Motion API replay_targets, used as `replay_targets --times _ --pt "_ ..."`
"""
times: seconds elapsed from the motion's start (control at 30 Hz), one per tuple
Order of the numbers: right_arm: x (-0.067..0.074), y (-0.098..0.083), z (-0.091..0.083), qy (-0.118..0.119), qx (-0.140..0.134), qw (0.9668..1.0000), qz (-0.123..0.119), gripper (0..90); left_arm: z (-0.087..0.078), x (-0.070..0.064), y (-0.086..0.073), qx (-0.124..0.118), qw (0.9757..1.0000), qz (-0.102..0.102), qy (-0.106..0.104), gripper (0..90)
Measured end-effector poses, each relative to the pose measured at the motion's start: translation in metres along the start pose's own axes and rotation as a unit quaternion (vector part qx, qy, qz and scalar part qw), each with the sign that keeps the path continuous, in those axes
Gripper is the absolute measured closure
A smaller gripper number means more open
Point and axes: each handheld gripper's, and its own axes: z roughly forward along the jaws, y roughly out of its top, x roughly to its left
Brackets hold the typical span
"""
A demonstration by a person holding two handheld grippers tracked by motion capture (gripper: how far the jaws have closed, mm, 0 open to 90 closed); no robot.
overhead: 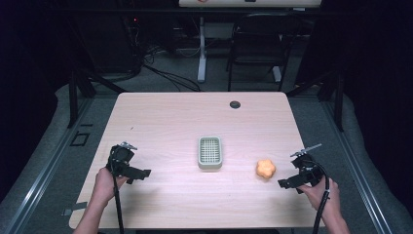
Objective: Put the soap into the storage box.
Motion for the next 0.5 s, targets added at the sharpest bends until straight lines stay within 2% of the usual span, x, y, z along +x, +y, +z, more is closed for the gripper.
replay_targets --times 0.13,0.2,0.3,0.47,0.5 --pt "0.0019 0.0005 0.0012 0.001 -0.004 1.0000 0.003 0.6 0.0003 -0.0004 0.0002 0.001 1.0000 0.001 -0.001 0.0" --pt "0.0034 0.0017 0.0013 0.003 0.003 1.0000 0.001 0.4 0.0002 -0.0002 -0.0005 0.003 1.0000 0.003 -0.004 0.0" --pt "0.0048 0.0046 0.0022 0.001 0.015 0.9998 -0.010 0.0 -0.0005 0.0000 -0.0013 -0.002 1.0000 -0.001 -0.001 0.0" --pt "0.0068 0.0079 0.0019 0.003 0.018 0.9997 -0.019 0.0 -0.0001 -0.0015 -0.0001 0.002 1.0000 0.003 -0.002 0.0" --pt "0.0082 0.0089 0.0014 0.012 0.014 0.9997 -0.017 0.0 0.0007 -0.0016 -0.0001 0.001 1.0000 0.003 -0.002 0.0"
